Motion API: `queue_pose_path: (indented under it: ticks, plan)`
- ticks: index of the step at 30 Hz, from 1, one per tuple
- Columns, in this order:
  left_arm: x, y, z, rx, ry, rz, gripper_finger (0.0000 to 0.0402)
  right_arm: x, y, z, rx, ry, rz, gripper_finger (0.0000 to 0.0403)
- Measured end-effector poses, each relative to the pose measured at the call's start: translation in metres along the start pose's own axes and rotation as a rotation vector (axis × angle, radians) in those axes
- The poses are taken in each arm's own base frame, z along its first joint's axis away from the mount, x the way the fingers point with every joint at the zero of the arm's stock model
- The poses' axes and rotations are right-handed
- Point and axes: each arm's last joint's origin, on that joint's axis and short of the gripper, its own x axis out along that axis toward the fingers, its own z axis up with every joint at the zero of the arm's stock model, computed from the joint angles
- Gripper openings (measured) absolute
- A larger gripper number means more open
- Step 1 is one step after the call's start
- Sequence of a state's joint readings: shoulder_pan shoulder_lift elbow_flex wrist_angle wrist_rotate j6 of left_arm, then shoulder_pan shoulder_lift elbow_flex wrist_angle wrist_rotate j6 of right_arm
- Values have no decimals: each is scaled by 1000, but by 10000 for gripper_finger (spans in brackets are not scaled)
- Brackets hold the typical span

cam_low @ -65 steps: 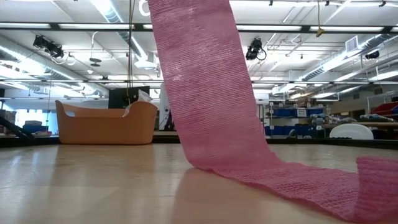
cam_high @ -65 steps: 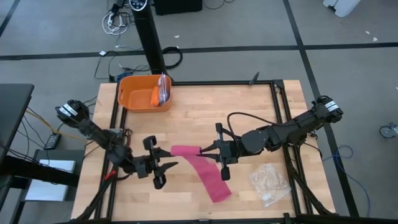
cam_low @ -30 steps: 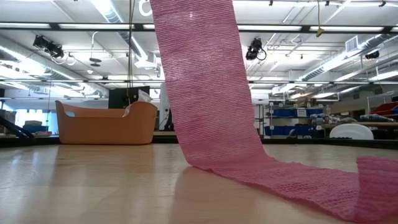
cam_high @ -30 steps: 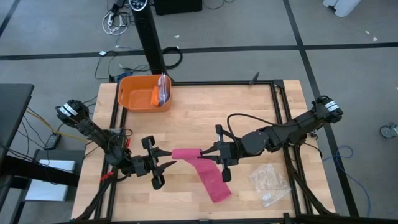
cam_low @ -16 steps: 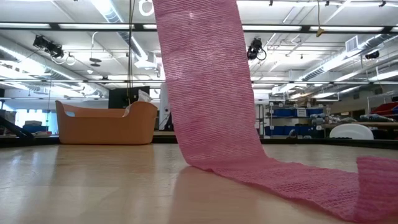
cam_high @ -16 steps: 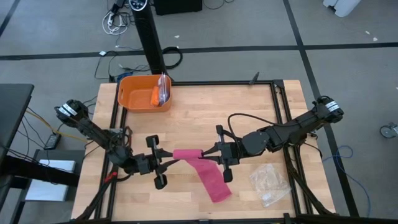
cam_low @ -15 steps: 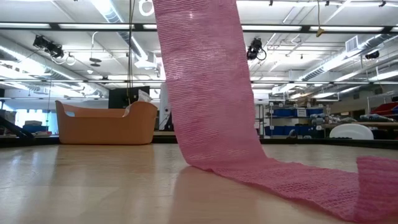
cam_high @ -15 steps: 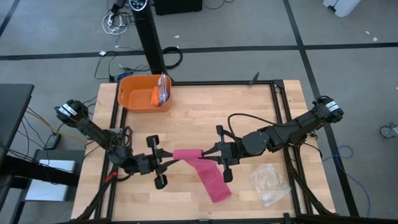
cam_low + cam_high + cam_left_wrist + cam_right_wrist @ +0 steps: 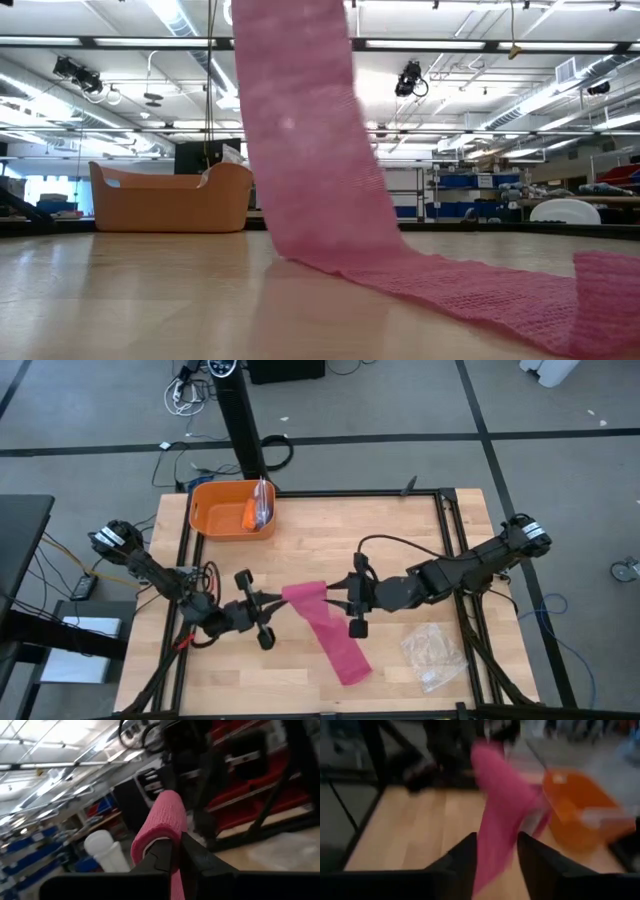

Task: Roll bandage
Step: Roll the pink bandage

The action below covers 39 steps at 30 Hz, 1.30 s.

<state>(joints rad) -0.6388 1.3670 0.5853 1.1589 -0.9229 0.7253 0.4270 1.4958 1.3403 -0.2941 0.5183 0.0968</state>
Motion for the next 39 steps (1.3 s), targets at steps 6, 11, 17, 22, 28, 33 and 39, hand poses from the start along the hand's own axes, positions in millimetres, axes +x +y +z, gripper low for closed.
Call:
queue_pose_path:
  ticks: [6,11,17,22,28,33,39]
  plan:
    - [2,11,-20,4,53,93,18,-4,8,-20,9,164,1,215]
    - [2,25,-41,-5,62,162,18,-4,40,-37,-19,257,150,230]
    - [2,35,-64,-37,100,196,18,20,100,-85,44,493,373,198]
    - [1,37,-74,-65,115,190,18,44,132,-132,92,660,378,177]
    - [2,36,-76,-52,126,182,18,62,152,-160,144,715,408,176]
    - [2,36,-76,-48,128,180,18,71,157,-178,147,756,376,153]
    - [2,36,-77,-34,138,186,18,72,156,-178,140,739,333,54]
